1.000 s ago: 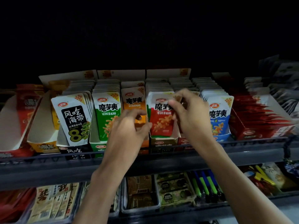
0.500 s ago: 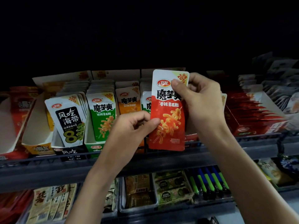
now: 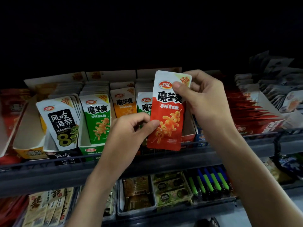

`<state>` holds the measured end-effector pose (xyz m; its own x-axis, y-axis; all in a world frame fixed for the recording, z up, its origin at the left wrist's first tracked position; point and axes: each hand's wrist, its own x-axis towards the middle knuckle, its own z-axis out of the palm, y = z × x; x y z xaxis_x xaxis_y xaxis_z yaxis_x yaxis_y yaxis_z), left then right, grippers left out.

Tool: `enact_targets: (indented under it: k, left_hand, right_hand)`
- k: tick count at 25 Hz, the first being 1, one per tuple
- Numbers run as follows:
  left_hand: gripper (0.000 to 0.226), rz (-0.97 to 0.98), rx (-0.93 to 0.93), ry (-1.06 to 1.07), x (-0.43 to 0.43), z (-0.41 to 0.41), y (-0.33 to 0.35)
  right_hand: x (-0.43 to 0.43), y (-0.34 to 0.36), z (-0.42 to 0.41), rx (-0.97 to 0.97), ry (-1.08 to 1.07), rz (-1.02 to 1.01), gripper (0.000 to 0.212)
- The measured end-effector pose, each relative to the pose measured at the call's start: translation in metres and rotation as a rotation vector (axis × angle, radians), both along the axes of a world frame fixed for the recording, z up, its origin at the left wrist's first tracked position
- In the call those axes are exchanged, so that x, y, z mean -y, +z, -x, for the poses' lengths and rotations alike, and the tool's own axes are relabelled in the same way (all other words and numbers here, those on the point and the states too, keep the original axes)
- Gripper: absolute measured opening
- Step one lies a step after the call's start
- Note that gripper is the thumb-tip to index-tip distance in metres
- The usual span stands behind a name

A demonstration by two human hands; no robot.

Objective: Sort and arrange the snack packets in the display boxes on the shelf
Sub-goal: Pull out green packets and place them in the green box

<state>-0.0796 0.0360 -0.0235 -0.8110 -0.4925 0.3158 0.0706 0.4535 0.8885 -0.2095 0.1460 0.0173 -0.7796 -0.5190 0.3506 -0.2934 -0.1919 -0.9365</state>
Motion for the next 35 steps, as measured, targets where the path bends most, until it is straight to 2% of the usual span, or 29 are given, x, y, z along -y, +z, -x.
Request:
enact_targets:
  k: [4,6,10,13,16,18,23,28,35]
  left_hand:
    - [0.023,0.127,-0.022,0.113,0.0,0.004,-0.006]
    - [0.023,0.153,-0.035,0.134,-0.002,0.006,-0.006]
    - [0.014,0.181,-0.046,0.149,-0.004,0.01,-0.006]
    - [0.012,0.231,0.037,0.176,-0.001,0.016,-0.015]
    - [0.015,0.466,0.114,0.215,0.003,0.019,-0.024]
    - [0.023,0.621,0.175,0.152,0.001,0.021,-0.027]
    - [0.031,0.836,0.322,0.089,-0.004,0.026,-0.031]
    - [0.028,0.809,0.347,0.085,-0.002,0.026,-0.033]
    - [0.028,0.786,0.381,0.071,-0.001,0.026,-0.032]
  right_hand:
    - [-0.005,0.004,0.004,-0.145,0.024,-0.136,0.03]
    - [-0.007,0.002,0.006,-0.182,-0.006,-0.164,0.028]
    - [-0.017,0.003,0.011,-0.313,-0.175,-0.084,0.014]
    - [-0.023,0.004,0.021,-0.365,-0.327,0.013,0.017]
    - [-0.021,-0.002,0.024,-0.376,-0.42,0.005,0.015]
    - [-0.016,-0.01,0.023,-0.379,-0.422,-0.052,0.014]
    - [-0.008,-0.026,0.03,-0.418,-0.441,-0.211,0.021]
    - [0.0,-0.034,0.025,-0.444,-0.377,-0.324,0.023]
    - [0.002,-0.034,0.028,-0.439,-0.352,-0.337,0.014]
